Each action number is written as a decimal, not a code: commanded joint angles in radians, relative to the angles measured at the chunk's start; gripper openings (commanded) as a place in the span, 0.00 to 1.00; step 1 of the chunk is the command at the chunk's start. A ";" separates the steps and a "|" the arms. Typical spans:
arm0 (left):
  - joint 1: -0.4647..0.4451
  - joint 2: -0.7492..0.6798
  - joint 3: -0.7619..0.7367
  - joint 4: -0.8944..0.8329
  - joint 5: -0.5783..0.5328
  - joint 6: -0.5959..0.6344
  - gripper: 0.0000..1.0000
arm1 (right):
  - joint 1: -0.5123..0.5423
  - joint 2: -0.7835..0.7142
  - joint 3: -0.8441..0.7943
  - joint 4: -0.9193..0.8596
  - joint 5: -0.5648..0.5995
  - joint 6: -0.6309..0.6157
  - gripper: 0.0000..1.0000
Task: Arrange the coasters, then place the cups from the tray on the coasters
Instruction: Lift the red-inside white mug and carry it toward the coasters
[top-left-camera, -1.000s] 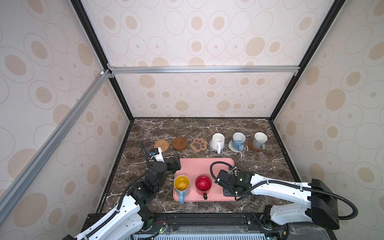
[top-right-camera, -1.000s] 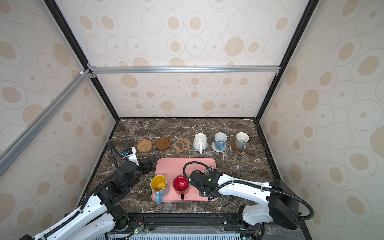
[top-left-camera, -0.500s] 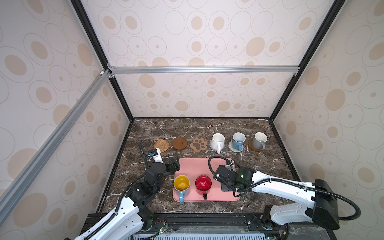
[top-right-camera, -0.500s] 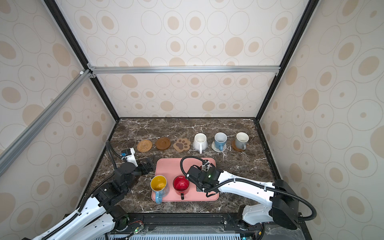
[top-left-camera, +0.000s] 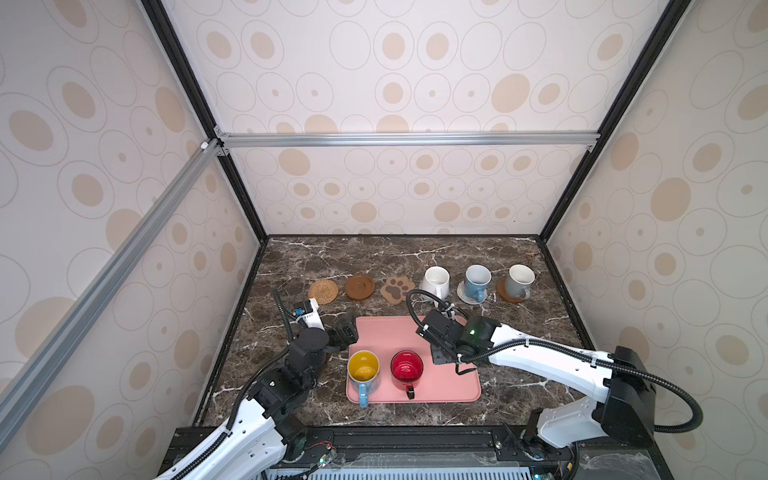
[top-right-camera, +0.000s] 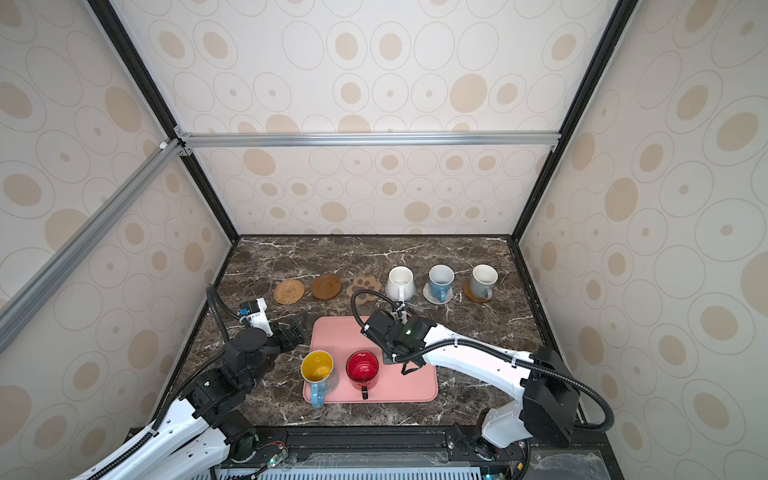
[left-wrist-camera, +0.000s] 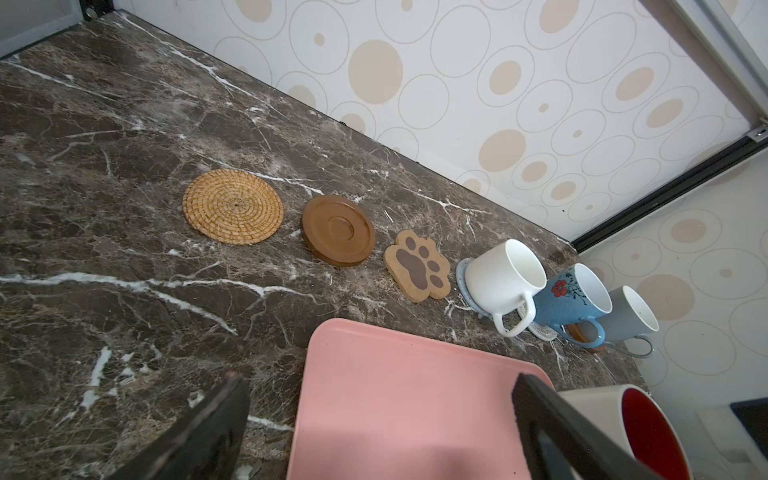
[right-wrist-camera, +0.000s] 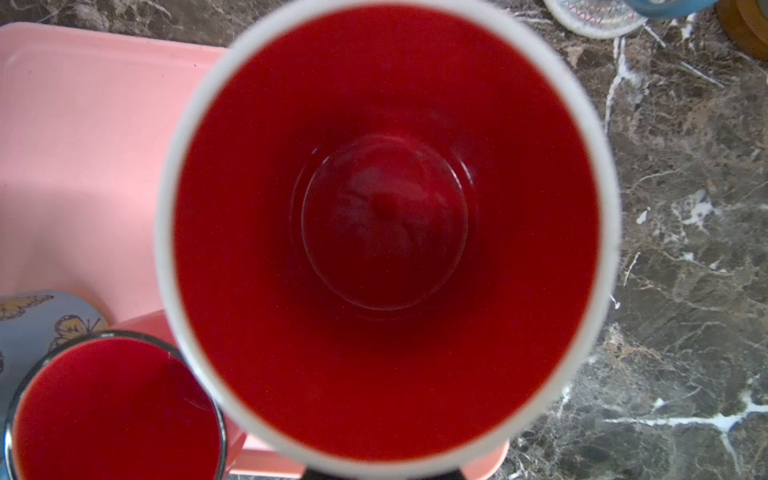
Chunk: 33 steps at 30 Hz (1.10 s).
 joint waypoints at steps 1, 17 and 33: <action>0.008 -0.012 -0.006 -0.023 0.007 -0.025 1.00 | -0.021 0.021 0.054 0.041 0.018 -0.045 0.13; 0.007 -0.031 -0.026 -0.027 0.020 -0.048 1.00 | -0.075 0.227 0.240 0.086 -0.040 -0.119 0.13; 0.008 -0.047 -0.039 -0.031 0.033 -0.040 1.00 | -0.096 0.447 0.479 0.047 -0.034 -0.099 0.13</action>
